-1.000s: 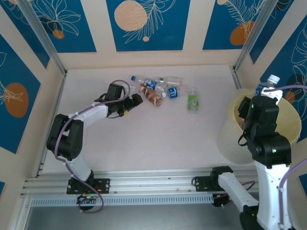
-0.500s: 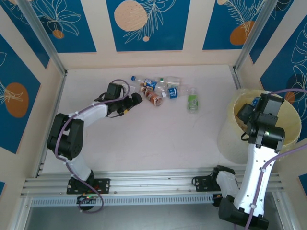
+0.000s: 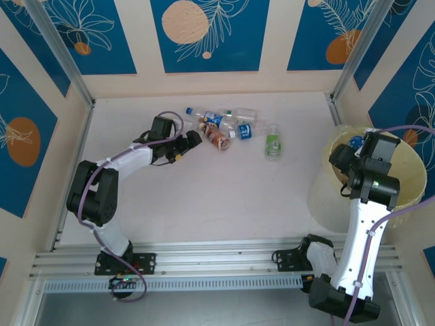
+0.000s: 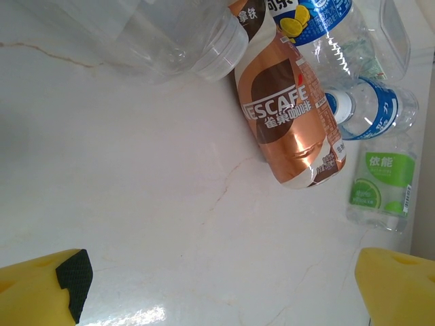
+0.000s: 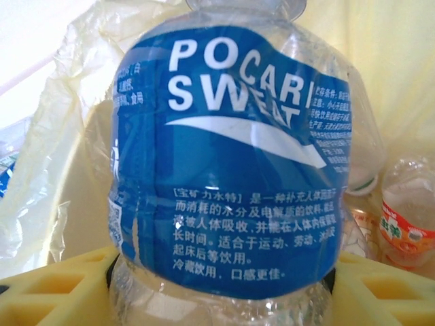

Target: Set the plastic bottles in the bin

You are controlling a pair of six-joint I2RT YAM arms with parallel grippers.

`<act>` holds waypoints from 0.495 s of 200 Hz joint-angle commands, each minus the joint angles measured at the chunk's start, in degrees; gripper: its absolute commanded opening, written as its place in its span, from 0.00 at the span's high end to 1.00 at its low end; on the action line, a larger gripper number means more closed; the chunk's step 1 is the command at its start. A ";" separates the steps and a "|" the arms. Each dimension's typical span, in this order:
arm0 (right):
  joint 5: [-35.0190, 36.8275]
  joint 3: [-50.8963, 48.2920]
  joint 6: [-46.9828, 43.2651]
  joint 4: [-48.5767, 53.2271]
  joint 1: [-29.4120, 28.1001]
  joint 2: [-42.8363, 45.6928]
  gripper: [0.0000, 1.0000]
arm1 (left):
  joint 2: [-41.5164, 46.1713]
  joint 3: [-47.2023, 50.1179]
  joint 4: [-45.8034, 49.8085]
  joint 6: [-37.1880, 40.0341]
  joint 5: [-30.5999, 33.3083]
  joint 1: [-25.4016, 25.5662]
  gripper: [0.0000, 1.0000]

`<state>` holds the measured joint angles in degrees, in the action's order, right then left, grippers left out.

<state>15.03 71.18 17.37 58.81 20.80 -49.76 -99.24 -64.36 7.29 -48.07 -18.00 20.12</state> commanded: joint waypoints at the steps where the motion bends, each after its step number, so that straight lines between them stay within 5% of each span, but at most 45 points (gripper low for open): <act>1: -3.48 -1.15 1.48 -3.25 0.20 0.54 0.35 | -0.27 -0.27 -0.73 -0.70 -1.02 -0.57 0.00; 64: 1.67 0.27 3.02 -3.07 0.14 2.06 0.15 | 0.39 1.08 -1.05 -0.47 -0.77 -1.02 0.00; 76: 3.62 0.45 3.31 -3.00 0.19 2.71 0.00 | 0.45 1.19 -1.14 -0.51 -0.79 -1.21 0.00; 99: 6.38 0.55 3.72 -3.33 0.17 4.05 0.00 | 0.28 1.08 -1.28 -0.70 -0.96 -1.40 0.00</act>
<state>17.41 70.41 19.97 56.16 20.86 -47.57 -99.24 -63.99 6.61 -48.10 -17.98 19.53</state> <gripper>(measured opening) 0.994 0.999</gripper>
